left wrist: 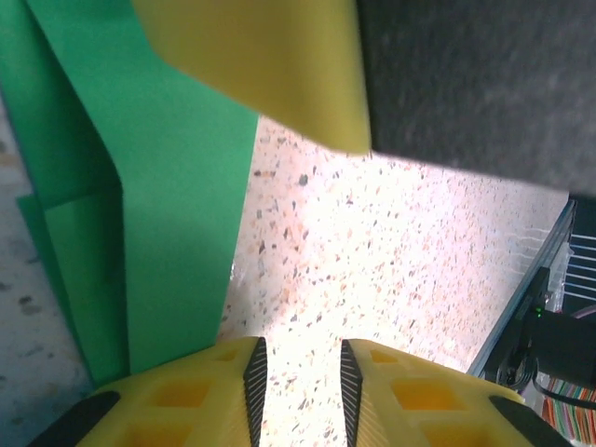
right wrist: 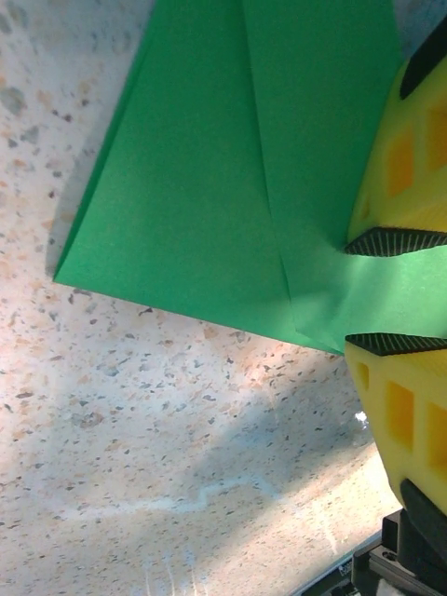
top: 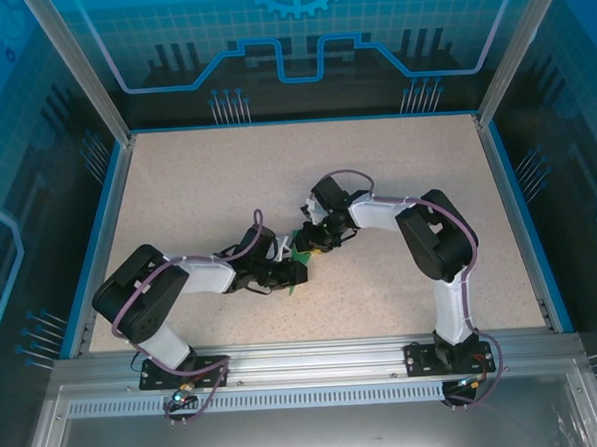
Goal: Fold a paper plane with a square sheet of paper (fold left side to right side)
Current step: Fold the wing for the fifth time at the center of the table, then pick up the paper plane at the center of the table.
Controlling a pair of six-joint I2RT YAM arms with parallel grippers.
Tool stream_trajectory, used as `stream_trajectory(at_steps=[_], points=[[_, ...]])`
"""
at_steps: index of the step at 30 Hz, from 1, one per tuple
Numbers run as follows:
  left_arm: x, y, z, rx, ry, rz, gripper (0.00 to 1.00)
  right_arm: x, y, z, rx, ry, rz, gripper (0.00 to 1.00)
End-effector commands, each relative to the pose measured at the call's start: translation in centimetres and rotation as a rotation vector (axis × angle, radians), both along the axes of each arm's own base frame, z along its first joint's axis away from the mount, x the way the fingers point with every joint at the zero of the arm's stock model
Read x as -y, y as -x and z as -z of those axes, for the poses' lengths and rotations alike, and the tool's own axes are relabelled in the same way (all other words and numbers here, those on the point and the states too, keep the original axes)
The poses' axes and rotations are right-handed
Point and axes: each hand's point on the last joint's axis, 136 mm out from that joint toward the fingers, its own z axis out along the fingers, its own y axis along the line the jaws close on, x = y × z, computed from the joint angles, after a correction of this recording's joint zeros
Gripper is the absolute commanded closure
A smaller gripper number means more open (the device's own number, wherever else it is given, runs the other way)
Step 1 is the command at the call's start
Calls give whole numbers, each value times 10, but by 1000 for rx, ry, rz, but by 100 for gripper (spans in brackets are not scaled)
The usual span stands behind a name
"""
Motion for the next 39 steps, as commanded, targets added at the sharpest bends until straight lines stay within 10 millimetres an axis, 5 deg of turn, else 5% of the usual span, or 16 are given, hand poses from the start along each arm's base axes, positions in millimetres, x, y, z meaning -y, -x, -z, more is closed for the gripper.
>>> stream_trajectory(at_steps=[1,11,21,26,30,34,39], points=[[-16,55,31,-155,-90,86,70,14,5,26,-29,103,0,67],[-31,79,40,-179,-93,70,71,-3,-21,-9,22,-68,16,66],[-12,56,-37,18,51,87,52,20,-47,-70,192,-26,47,61],[-20,41,-83,198,53,39,43,44,-31,-93,265,76,117,44],[-47,20,-111,350,-38,-106,37,58,-4,-98,300,170,174,29],[-78,3,-131,467,-107,-271,30,43,28,-88,268,183,182,26],[-90,0,-143,520,-109,-331,27,17,63,-61,190,194,184,26]])
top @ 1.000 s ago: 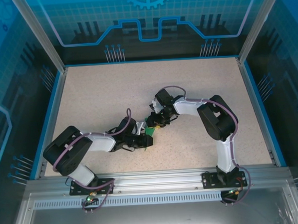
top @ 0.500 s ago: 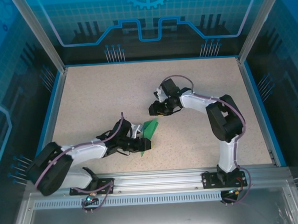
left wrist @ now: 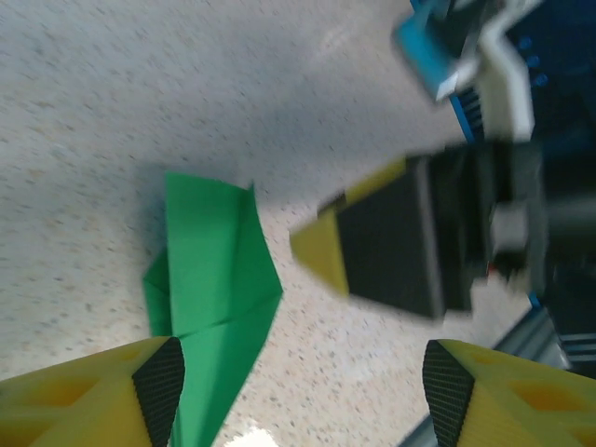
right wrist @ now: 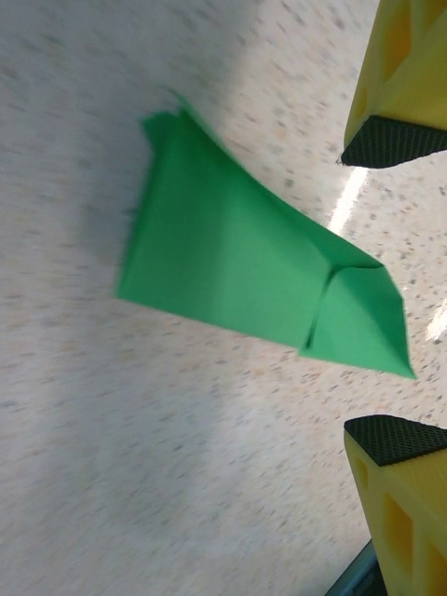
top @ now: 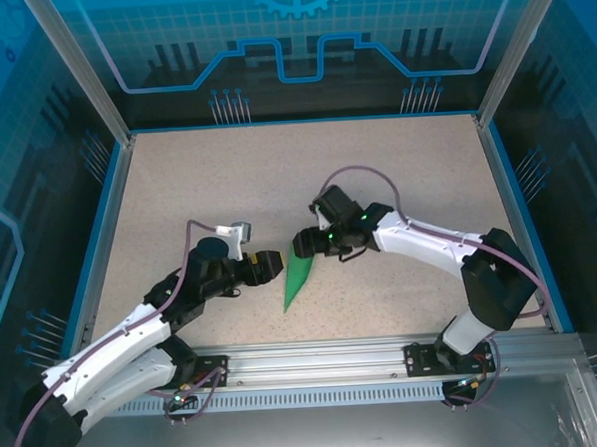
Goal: Fold a paper plane with a square sheet of paper (fold left side to right side)
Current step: Pick up the paper plane at the center of the table, then place the paper plane at the center of the table.
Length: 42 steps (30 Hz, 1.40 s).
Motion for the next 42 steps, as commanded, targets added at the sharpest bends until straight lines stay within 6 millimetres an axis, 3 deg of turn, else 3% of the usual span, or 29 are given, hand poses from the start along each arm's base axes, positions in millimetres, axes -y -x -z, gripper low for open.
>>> stream_trajectory(at_steps=[1,3,8,12,15,19,21,25,31,38,42], points=[[-16,-6,3,15,-64,-78,27,-2,14,25,-50,70,86,26],[-15,-5,5,7,-63,-69,27,-5,18,37,-77,88,92,29],[-17,-3,8,-8,-78,-68,27,-20,22,47,-116,75,68,51],[-20,-3,6,-2,-86,-76,27,-25,20,32,-70,94,19,79],[-25,-3,0,14,-86,-97,27,-33,16,5,-2,46,-50,99],[-34,-2,-12,49,-88,-132,26,-40,20,-26,70,-54,-173,100],[-38,-1,-18,65,-88,-145,26,-40,24,-27,47,-141,-203,100],[-43,0,-23,78,-89,-163,25,-26,24,0,-32,-246,-196,100],[-41,-2,-20,60,-86,-164,24,25,14,59,-114,-173,-121,98],[-34,-7,-21,43,-86,-153,24,63,7,71,-102,-86,-69,85],[-29,-11,-22,44,-91,-145,23,69,5,67,-100,-59,-72,72]])
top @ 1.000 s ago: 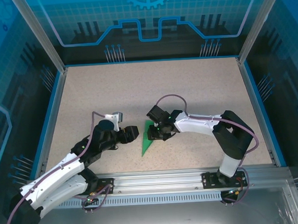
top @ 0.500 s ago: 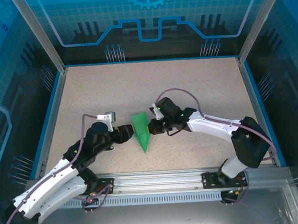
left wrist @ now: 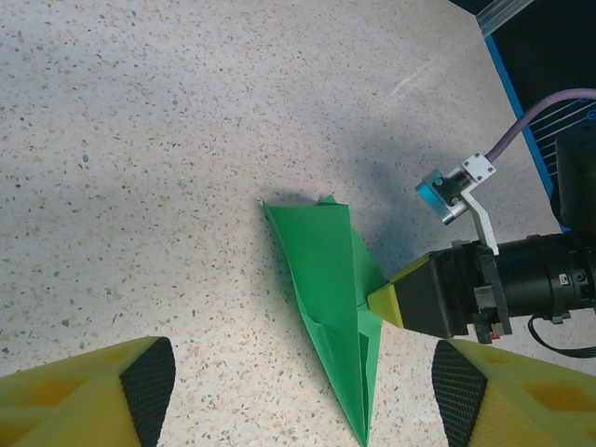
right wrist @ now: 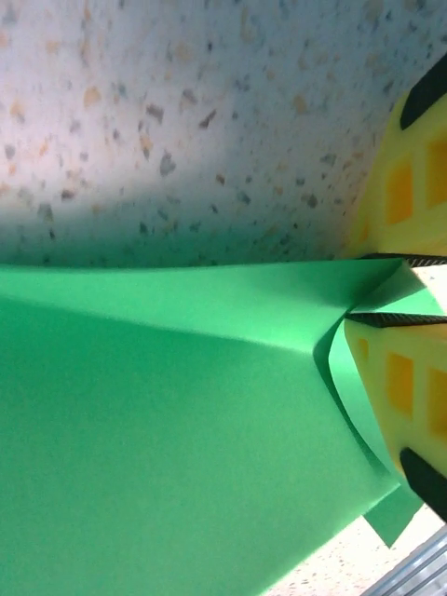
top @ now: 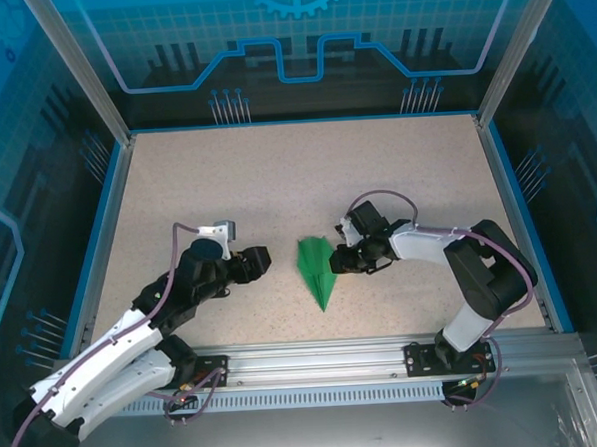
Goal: Fold a paper plane with a square sheet of paper (fold left side to right side)
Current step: Place the paper plane at the center of the table, then pick up the paper plane at the center of the table.
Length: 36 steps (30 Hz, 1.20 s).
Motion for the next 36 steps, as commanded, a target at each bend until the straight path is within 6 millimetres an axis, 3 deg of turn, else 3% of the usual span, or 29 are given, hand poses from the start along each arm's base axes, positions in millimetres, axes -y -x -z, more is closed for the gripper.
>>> stream_trajectory(at_steps=[1,5,7,9,12,15,18,27,36], points=[[5,-7,-17,34,13,8,23,6,-4,-14,38,24,-22,69],[8,-10,-18,40,18,11,23,30,-4,-35,81,181,6,59],[9,-12,-17,45,21,8,21,35,-8,-59,136,260,12,53],[8,-13,-16,46,21,2,16,32,-2,-73,162,299,0,48],[8,-13,-15,51,24,-3,8,8,16,-78,157,283,-21,45],[6,-11,-14,57,24,-4,4,-21,31,-70,134,241,-33,44],[3,-8,-12,54,14,-2,4,-36,38,-55,110,287,-53,44],[-10,5,-11,67,22,-17,3,-51,39,-22,69,404,-100,46],[-17,11,-9,70,25,-29,3,-51,33,-2,58,456,-98,59]])
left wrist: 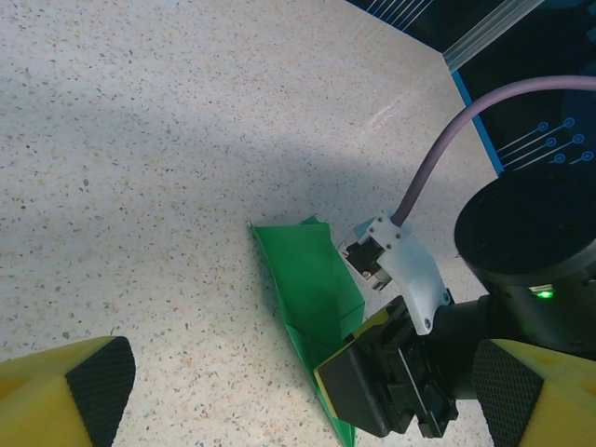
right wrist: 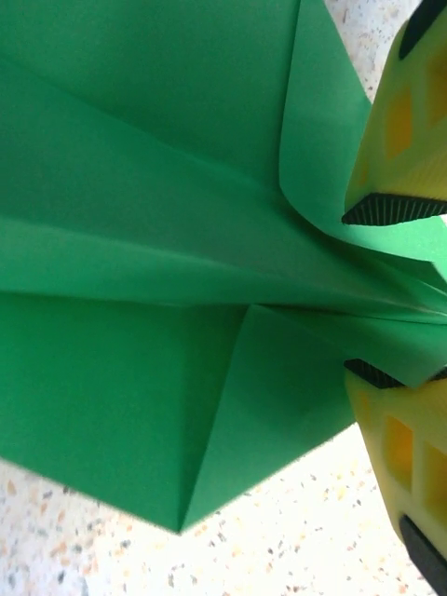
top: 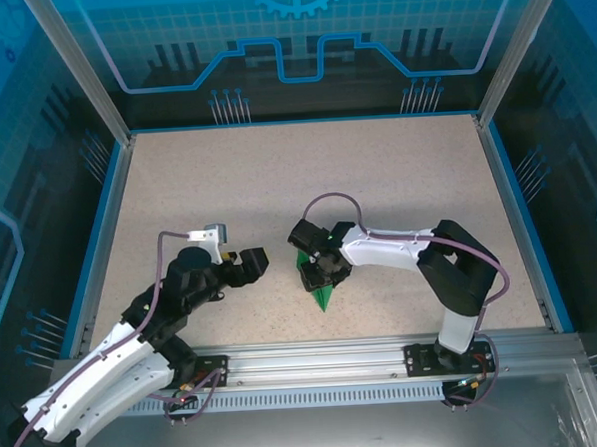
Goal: Fold a paper plane with a square sheet of paper (fold left side to right side)
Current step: Pick up the paper plane at the center of the table, then place the paper plane at the center of the table.
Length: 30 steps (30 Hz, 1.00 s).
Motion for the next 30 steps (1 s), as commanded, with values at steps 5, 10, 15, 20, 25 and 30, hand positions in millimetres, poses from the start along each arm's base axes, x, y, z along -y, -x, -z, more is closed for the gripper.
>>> stream_trajectory(at_steps=[5,10,15,20,25,30], points=[[-3,6,3,-5,-27,21,1,-3,-15,-1,30,4,23,83],[6,9,-4,3,-20,79,1,14,-58,-29,74,-9,105,91],[12,11,-5,-7,-20,115,1,36,-110,-43,105,34,188,90],[15,12,0,-32,-27,136,1,50,-151,-33,78,70,264,89],[17,13,4,-51,-41,148,1,53,-171,-17,59,108,291,89],[16,14,7,-62,-53,150,1,50,-173,2,18,131,275,89]])
